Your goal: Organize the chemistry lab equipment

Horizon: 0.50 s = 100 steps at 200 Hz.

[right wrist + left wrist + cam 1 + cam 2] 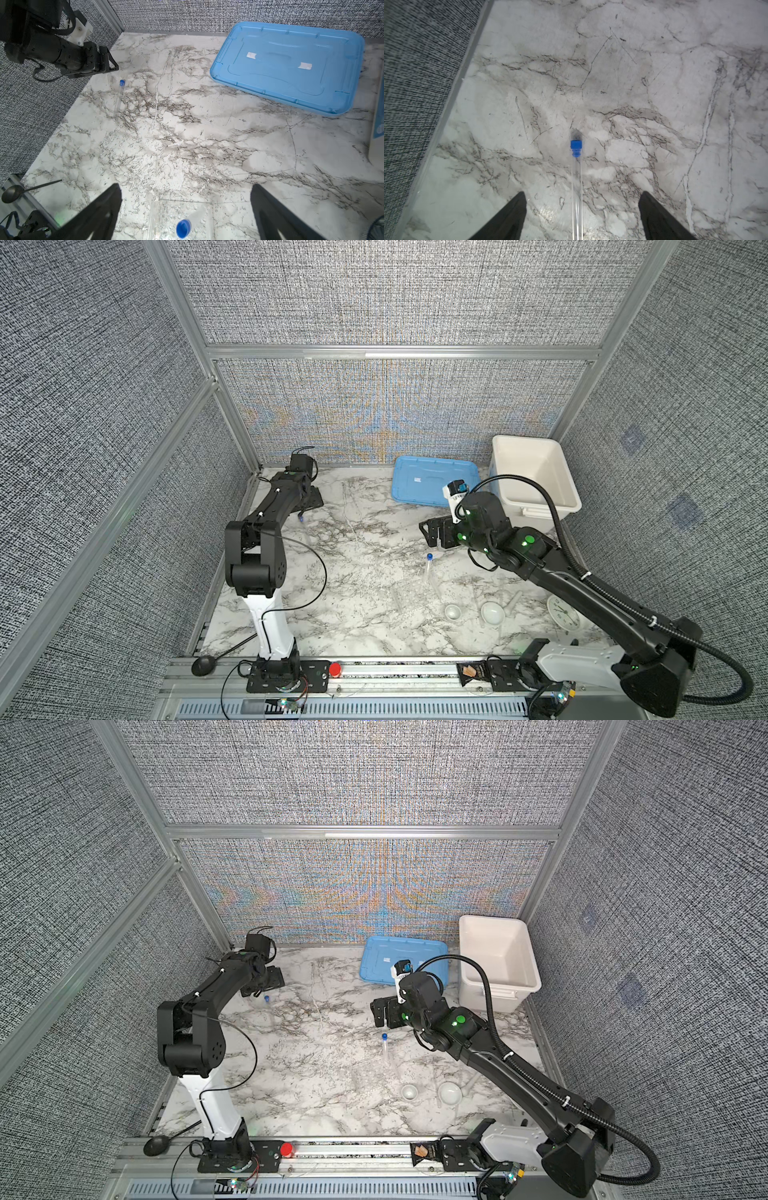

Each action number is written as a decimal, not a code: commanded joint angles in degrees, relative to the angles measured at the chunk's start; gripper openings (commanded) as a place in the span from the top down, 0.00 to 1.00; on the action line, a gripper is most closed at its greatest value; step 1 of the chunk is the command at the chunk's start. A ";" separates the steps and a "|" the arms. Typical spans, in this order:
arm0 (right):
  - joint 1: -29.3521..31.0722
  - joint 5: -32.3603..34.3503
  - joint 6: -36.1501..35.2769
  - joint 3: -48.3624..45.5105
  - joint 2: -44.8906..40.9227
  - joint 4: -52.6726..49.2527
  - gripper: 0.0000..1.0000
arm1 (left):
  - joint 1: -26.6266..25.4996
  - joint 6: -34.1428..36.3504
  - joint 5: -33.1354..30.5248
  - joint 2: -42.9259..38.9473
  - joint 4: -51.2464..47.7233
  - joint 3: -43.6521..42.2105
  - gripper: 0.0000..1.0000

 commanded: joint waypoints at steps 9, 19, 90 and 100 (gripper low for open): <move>0.07 2.92 -1.19 0.61 -0.18 -1.07 0.01 | 2.00 2.41 2.50 6.08 -4.35 5.13 0.24; 0.00 4.22 -0.79 0.50 -0.44 -1.64 0.01 | 2.54 2.20 3.02 7.07 -3.19 5.01 0.29; 0.01 5.17 -0.22 0.32 0.04 -1.12 0.01 | 3.59 3.29 6.79 11.39 -1.73 6.44 0.45; -0.01 5.60 0.13 1.41 0.54 -2.23 0.01 | 3.62 2.74 6.56 11.47 -2.42 6.61 0.46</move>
